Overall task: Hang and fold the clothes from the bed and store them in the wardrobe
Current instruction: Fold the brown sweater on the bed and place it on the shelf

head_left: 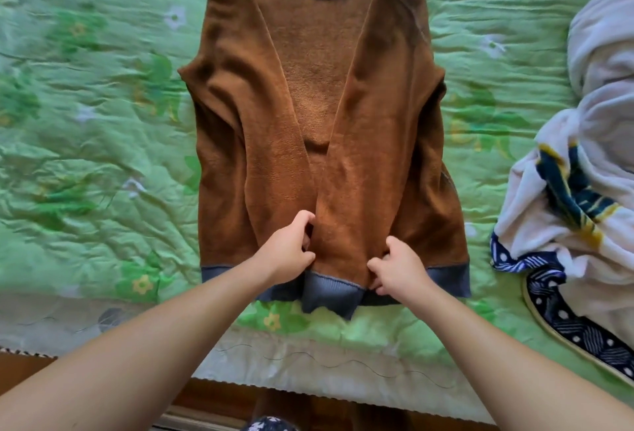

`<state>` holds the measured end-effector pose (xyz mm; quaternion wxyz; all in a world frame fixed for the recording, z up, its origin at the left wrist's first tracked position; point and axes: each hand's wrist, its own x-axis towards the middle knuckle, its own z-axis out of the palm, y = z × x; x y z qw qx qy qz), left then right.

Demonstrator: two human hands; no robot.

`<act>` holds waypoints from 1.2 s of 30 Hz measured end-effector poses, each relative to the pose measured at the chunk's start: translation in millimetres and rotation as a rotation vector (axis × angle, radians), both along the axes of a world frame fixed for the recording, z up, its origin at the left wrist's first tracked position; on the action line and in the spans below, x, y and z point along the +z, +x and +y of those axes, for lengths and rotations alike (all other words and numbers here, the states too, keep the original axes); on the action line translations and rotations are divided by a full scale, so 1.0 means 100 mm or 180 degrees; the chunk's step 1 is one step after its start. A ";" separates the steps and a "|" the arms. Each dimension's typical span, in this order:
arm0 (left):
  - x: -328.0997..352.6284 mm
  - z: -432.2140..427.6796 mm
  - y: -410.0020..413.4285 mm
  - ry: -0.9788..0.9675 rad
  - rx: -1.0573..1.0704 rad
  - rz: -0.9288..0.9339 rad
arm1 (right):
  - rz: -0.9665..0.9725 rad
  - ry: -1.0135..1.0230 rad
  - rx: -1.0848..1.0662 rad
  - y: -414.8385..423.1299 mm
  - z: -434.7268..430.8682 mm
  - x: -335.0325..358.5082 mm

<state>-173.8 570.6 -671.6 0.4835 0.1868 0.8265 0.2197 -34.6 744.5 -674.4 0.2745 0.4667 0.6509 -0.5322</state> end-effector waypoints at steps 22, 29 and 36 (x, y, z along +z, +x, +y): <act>-0.13 2.44 -2.14 0.1620 0.0964 0.0328 | 0.1929 0.0752 -0.0645 -1.37 2.11 -0.10; -0.15 3.27 -2.79 0.1444 0.0823 0.0471 | 0.1409 -0.1798 -0.1689 -1.76 1.81 0.11; -0.19 3.48 -2.94 0.1589 0.1164 0.0303 | 0.1592 -0.0647 -0.1914 -1.77 2.10 -0.04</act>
